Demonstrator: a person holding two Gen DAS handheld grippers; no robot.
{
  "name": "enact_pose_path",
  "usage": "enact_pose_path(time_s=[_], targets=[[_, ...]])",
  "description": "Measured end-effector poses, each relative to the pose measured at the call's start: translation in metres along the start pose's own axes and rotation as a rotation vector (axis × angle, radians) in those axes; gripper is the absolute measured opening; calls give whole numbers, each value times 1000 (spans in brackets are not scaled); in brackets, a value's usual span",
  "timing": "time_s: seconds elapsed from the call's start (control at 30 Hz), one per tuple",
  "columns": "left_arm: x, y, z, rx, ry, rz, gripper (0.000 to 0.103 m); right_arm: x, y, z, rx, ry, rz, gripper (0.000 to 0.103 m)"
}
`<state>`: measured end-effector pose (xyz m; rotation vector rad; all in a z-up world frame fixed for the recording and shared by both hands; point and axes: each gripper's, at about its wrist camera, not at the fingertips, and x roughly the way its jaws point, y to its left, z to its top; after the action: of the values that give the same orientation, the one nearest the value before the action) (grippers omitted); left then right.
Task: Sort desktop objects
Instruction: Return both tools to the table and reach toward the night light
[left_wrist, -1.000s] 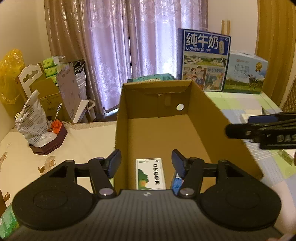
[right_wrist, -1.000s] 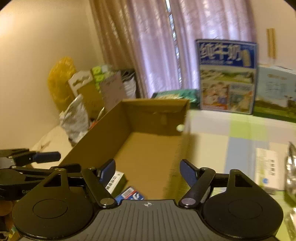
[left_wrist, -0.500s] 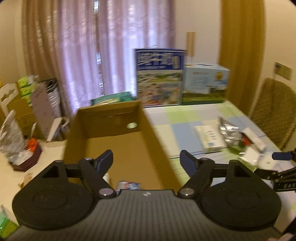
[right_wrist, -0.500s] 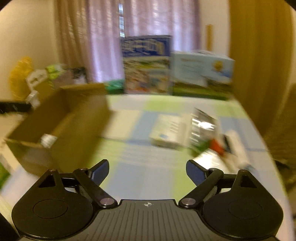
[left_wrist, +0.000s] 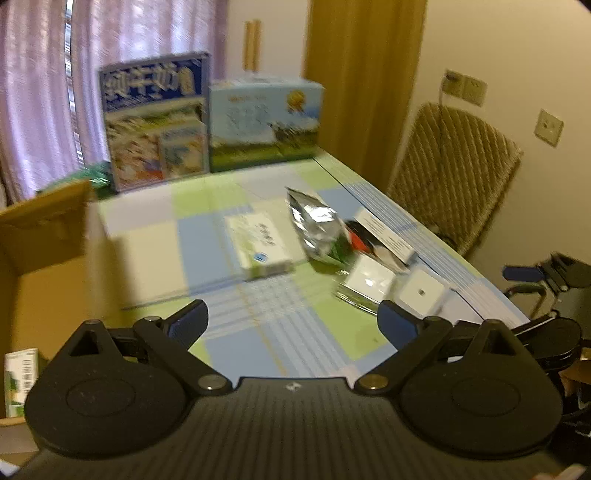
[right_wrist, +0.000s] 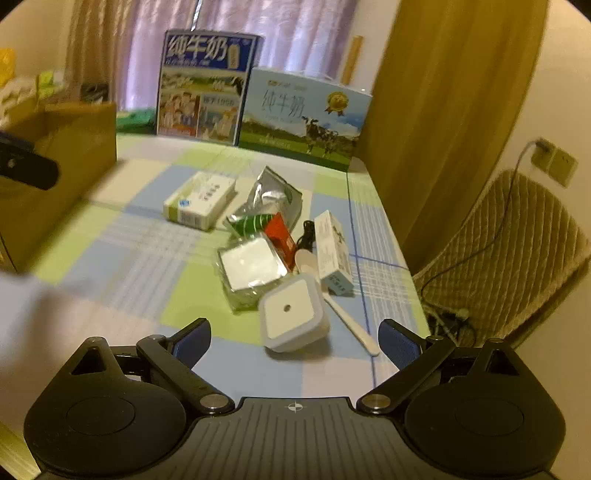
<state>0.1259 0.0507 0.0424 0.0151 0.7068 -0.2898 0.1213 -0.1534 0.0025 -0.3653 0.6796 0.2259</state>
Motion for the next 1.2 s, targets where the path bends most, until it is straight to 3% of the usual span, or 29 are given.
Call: enact_pose_path(time_s=[0.23,0.4,0.53,0.63,0.9,1.03,1.2], targets=[[46,-18,0,73,64,-32,96,35,11,-11,-241,41,4,94],[75,-28,1,153,73,-38,96,56,10,-8,-301,39,4,94],[97,-33,0,174,94,-50,96,74,12,-12,-348,70,16,82],[108,-32,1,156,107,-63,96,82,11,-16,-369,67,11,74],[132,-35,2,174,137,-68,96,92,5,-14,-358,54,16,70],[138,-37,2,184,137,-73,95,96,6,-12,-367,44,16,63],[145,-39,2,194,135,-90,93,93,-5,-6,-285,17,11,62]])
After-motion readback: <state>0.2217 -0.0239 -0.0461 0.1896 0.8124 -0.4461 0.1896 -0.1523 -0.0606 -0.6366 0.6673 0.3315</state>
